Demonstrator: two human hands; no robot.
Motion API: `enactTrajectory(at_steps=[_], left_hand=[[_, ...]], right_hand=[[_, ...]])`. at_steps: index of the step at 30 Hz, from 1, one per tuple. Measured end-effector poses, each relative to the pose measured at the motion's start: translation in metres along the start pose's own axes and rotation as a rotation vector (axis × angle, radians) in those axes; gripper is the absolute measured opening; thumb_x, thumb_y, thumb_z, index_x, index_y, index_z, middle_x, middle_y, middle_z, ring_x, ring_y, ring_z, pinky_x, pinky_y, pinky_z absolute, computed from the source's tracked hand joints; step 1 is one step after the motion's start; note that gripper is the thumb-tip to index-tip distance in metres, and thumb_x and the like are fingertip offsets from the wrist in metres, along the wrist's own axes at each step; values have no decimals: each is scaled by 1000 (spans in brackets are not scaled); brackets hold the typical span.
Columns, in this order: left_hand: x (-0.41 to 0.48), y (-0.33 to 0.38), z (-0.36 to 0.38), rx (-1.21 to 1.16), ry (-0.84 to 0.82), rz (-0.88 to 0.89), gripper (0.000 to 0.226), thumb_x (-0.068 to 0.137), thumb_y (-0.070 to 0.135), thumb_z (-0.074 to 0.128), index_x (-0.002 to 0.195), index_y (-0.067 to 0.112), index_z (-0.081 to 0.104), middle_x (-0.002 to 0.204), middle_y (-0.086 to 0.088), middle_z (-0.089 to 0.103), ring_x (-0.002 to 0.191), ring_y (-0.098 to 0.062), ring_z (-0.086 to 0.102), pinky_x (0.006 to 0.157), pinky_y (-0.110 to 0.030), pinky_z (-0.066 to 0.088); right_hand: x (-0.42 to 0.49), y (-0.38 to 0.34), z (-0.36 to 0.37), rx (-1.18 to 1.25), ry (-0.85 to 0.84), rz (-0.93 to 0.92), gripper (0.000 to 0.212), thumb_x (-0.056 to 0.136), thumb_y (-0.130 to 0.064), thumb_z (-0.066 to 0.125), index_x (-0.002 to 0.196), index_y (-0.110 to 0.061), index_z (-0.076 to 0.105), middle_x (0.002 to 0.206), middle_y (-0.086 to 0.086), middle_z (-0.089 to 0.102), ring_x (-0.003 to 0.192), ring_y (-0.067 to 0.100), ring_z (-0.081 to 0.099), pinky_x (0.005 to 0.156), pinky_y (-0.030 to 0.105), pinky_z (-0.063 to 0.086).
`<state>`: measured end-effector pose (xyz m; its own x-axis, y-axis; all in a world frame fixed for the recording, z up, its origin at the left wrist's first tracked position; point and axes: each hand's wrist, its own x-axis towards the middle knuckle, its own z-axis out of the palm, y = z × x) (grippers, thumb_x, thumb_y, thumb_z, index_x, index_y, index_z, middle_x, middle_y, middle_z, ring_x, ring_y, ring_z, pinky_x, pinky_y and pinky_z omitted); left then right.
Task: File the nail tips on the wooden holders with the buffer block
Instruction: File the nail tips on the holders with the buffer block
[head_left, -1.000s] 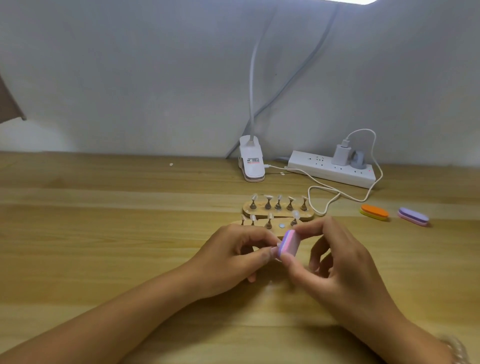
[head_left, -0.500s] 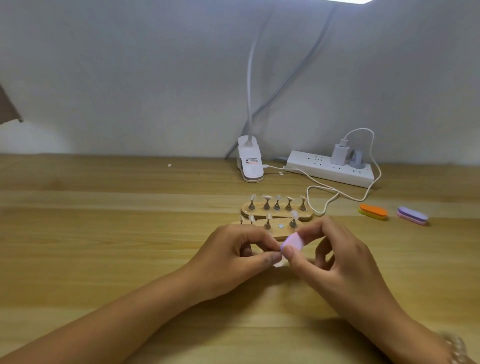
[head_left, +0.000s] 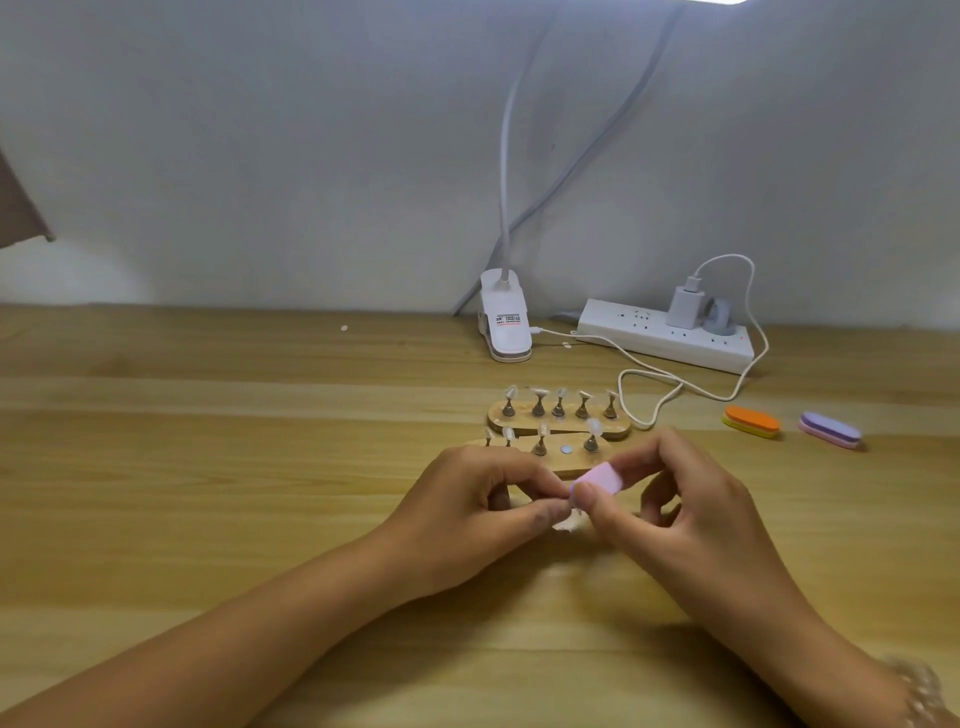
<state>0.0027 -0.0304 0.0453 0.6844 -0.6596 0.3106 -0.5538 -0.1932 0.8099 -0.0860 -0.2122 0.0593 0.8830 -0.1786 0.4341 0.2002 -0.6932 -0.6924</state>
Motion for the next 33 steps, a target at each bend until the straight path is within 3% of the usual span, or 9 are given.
enactTrajectory(at_steps=[4, 8, 10, 13, 15, 19, 24, 29, 33], left_hand=[[0, 1, -1, 17, -8, 9, 9, 88, 10, 74, 92, 16, 79, 73, 3, 69, 55, -8, 40, 52, -21, 31], [1, 0, -1, 10, 5, 3, 7, 89, 14, 74, 92, 17, 79, 67, 5, 66, 50, -4, 36, 50, -18, 28], [1, -1, -1, 16, -2, 9, 8, 89, 14, 73, 93, 17, 79, 69, -1, 67, 52, -6, 38, 51, -20, 30], [1, -2, -1, 30, -3, 9, 10, 89, 12, 73, 95, 16, 80, 72, 8, 68, 54, -7, 41, 53, -19, 32], [1, -1, 0, 28, 5, 4, 9, 89, 13, 73, 94, 16, 79, 69, 10, 66, 52, -4, 39, 51, -18, 30], [0, -1, -2, 37, -29, 26, 11, 91, 21, 70, 97, 20, 78, 71, -13, 67, 53, -10, 40, 52, -26, 31], [-1, -3, 0, 5, -49, 18, 12, 96, 19, 65, 99, 17, 76, 68, 18, 65, 47, -6, 50, 50, -19, 38], [-1, -2, 0, -12, -55, 13, 18, 94, 20, 58, 102, 21, 74, 77, 15, 67, 47, -11, 53, 53, -18, 41], [0, -1, -1, -39, -61, 13, 16, 99, 19, 58, 103, 17, 73, 78, 17, 67, 48, -12, 53, 53, -21, 41]], right_hand=[[-5, -7, 4, -53, -75, -106, 36, 69, -59, 68, 84, -28, 57, 86, -13, 59, 65, 16, 57, 53, 27, 44], [0, -1, 0, -25, 0, -5, 35, 68, -56, 70, 83, -27, 58, 84, -14, 61, 65, 15, 56, 56, 30, 45], [-3, -3, 2, -75, -16, -59, 36, 69, -59, 69, 84, -29, 56, 84, -14, 59, 66, 15, 56, 55, 32, 46], [-7, -8, 5, -68, -88, -105, 39, 67, -63, 66, 84, -30, 55, 84, -13, 58, 65, 15, 57, 53, 33, 47], [-3, -3, 1, -32, -19, -25, 37, 67, -60, 70, 83, -29, 58, 84, -13, 62, 63, 15, 56, 56, 34, 47], [-5, -6, 3, -64, -40, -76, 36, 69, -60, 67, 86, -30, 57, 88, -15, 61, 63, 16, 57, 55, 29, 46], [0, 2, 0, 66, -1, 27, 35, 67, -57, 72, 85, -28, 64, 89, -16, 66, 57, 12, 54, 54, 26, 43], [-6, -7, 3, 11, -43, -127, 25, 74, -41, 76, 92, -29, 63, 87, -21, 61, 61, 12, 56, 53, 10, 37], [-1, -1, 0, -6, 17, -67, 26, 74, -44, 75, 93, -30, 63, 90, -18, 62, 62, 17, 56, 54, 23, 42]])
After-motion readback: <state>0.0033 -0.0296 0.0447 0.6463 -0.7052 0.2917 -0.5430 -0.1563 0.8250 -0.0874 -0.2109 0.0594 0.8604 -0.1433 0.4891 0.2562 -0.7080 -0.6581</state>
